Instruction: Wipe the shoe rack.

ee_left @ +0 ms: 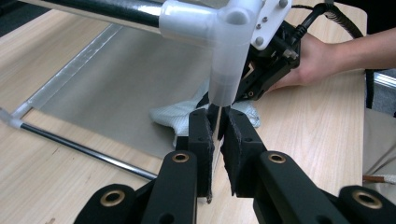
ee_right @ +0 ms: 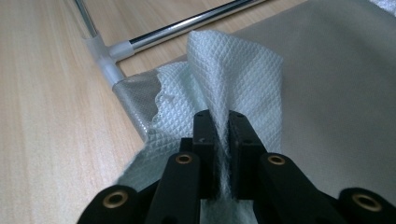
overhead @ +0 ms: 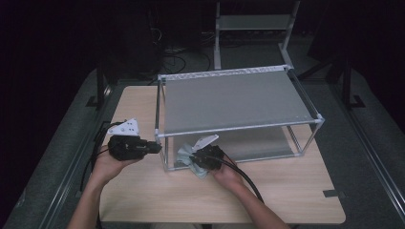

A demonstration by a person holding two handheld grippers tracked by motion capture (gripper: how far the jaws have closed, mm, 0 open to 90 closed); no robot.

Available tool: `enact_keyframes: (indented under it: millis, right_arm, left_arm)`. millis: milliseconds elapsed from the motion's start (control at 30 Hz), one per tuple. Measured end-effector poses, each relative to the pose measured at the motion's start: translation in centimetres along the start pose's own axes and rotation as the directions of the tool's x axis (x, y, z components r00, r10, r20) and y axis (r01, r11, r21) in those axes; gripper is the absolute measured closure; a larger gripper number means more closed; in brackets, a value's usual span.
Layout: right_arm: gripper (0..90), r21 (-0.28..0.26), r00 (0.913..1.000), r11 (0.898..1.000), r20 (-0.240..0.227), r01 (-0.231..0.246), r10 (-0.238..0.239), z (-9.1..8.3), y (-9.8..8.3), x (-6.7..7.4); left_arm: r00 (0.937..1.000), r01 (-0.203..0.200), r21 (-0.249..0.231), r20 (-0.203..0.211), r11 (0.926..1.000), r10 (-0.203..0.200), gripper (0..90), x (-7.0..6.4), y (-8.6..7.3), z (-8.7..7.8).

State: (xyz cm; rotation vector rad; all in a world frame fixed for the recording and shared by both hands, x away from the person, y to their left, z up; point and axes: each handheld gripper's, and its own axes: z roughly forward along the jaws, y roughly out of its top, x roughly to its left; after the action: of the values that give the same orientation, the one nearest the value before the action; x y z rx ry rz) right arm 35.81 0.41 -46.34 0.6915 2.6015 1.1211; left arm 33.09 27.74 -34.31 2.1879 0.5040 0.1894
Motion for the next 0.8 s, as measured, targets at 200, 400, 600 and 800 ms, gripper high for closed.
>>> enact_keyframes:
  millis: [200, 400, 600, 800]
  right_arm:
    - [82.6, 0.029, 0.9988, 0.998, 0.009, -0.049, 0.049, -1.7, -1.5, -0.9]
    - [82.4, -0.016, 0.9993, 0.999, -0.005, -0.036, 0.036, -0.7, -0.9, -0.5]
    - [82.5, 0.005, 0.9956, 0.997, 0.057, -0.074, 0.074, -3.3, -3.1, -2.5]
    - [82.4, 0.001, 0.9936, 0.994, 0.027, -0.11, 0.11, -2.5, -2.5, -1.7]
  left_arm:
    - [1.0, 0.001, 0.003, -0.003, 1.0, -0.001, 81.6, 0.0, -0.2, -0.3]
    - [1.0, 0.005, 0.012, -0.008, 0.9999, -0.004, 81.6, 0.0, -0.1, -0.4]
    - [1.0, 0.001, 0.001, -0.002, 1.0, -0.001, 81.6, 0.0, -0.2, -0.3]
    - [1.0, -0.001, 0.01, -0.005, 0.9999, 0.001, 81.6, -0.2, -0.1, -0.3]
